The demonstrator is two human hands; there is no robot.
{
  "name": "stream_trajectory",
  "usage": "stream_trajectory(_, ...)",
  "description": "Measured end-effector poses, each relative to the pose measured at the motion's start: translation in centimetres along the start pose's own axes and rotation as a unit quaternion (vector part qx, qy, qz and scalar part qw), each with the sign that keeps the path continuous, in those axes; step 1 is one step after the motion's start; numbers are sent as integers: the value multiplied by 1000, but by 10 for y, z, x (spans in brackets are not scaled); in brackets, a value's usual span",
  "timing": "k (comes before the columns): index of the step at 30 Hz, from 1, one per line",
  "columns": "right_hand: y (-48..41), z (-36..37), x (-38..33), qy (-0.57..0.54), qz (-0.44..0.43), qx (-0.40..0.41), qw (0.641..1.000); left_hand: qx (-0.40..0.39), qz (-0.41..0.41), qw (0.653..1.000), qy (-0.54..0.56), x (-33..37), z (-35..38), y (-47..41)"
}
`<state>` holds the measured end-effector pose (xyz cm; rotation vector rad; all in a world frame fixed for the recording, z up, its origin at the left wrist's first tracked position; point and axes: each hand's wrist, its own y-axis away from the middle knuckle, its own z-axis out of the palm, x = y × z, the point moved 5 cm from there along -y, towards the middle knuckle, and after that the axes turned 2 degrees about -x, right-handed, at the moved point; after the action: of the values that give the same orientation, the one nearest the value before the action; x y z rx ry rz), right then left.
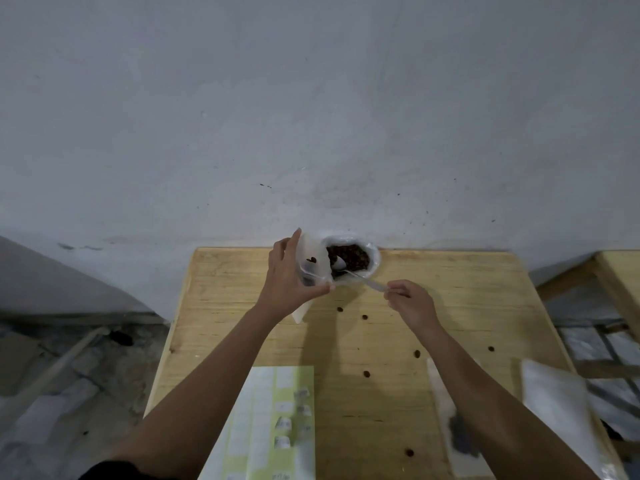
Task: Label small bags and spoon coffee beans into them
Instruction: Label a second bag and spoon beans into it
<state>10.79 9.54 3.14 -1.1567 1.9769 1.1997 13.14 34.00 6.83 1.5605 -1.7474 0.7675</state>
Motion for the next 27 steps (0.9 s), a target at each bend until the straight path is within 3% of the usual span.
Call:
stream_trajectory(4, 15, -23, -11, 3, -54, 51, 997, -10, 21, 1000, 4, 16, 12, -1)
stream_trajectory(8, 40, -21, -55, -81, -152, -35, 984, -23, 47, 999, 1, 37, 27, -3)
stream_trajectory(11, 58, -19, -87, -23, -211, -87, 973, -22, 70, 997, -9, 55, 33, -5)
stream_trajectory(15, 64, -22, -103, 71, -232, -87, 966, -29, 86, 996, 9, 75, 37, -6)
stream_trajectory(22, 54, -62, -108, 99, -247, 56, 962, -17, 78, 995, 68, 101, 36, -7)
stream_trajectory(27, 58, -106, -128, 2, -307, 149, 940, 2, 106, 974, 198, 138, 21, -11)
